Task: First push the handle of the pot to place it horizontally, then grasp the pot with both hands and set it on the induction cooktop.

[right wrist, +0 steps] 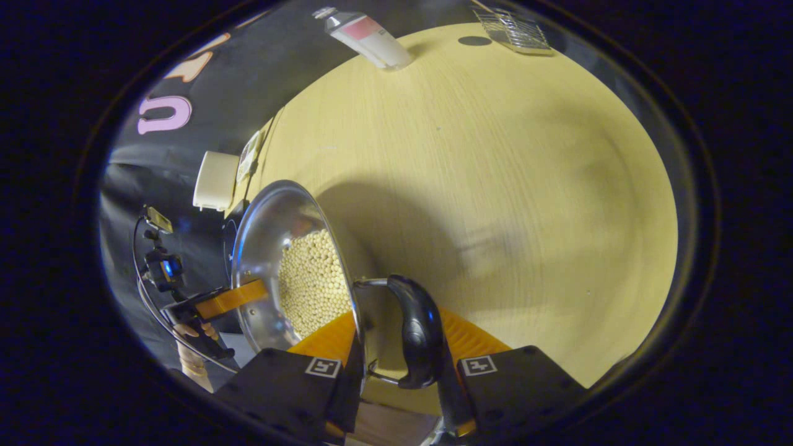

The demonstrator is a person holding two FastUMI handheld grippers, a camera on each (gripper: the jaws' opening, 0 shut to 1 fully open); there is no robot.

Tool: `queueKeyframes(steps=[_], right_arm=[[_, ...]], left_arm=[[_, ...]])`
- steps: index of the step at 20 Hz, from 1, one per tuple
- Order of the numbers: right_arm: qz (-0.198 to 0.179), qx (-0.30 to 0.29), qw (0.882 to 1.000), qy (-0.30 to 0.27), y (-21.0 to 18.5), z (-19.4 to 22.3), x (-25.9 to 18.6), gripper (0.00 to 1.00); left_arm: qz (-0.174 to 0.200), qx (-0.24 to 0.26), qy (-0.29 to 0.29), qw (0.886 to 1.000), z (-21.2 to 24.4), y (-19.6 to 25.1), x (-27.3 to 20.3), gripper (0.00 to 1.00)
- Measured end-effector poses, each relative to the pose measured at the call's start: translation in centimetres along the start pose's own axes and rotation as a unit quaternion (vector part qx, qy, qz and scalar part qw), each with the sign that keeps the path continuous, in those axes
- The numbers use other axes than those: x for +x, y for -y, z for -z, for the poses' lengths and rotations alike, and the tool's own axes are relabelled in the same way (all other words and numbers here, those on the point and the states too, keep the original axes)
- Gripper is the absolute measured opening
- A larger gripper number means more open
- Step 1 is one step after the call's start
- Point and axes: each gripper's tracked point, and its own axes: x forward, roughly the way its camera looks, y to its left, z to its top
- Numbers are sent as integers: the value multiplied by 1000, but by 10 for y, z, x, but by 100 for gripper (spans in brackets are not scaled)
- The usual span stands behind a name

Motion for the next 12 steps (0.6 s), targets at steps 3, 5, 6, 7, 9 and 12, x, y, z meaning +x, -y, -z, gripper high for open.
queueKeyframes(steps=[3, 5, 6, 7, 9, 12], right_arm=[[-1, -5, 1000, 6, -8, 9, -10, 50], [-1, -9, 1000, 9, -13, 16, -18, 50], [-1, -11, 1000, 10, -17, 21, -20, 55], [-1, -11, 1000, 12, -22, 25, -23, 55], [-1, -12, 1000, 14, -33, 32, -28, 51], [-1, -15, 1000, 22, -54, 43, -30, 55]], left_arm=[[6, -1, 3, 1000, -1, -1, -1, 59], [7, 2, 5, 1000, -1, -1, -3, 59], [8, 3, 7, 1000, -1, -2, -4, 61], [8, 4, 10, 1000, -1, -2, -6, 59], [10, 6, 16, 1000, -1, -4, -8, 59], [14, 3, 19, 1000, -1, -6, -13, 59]])
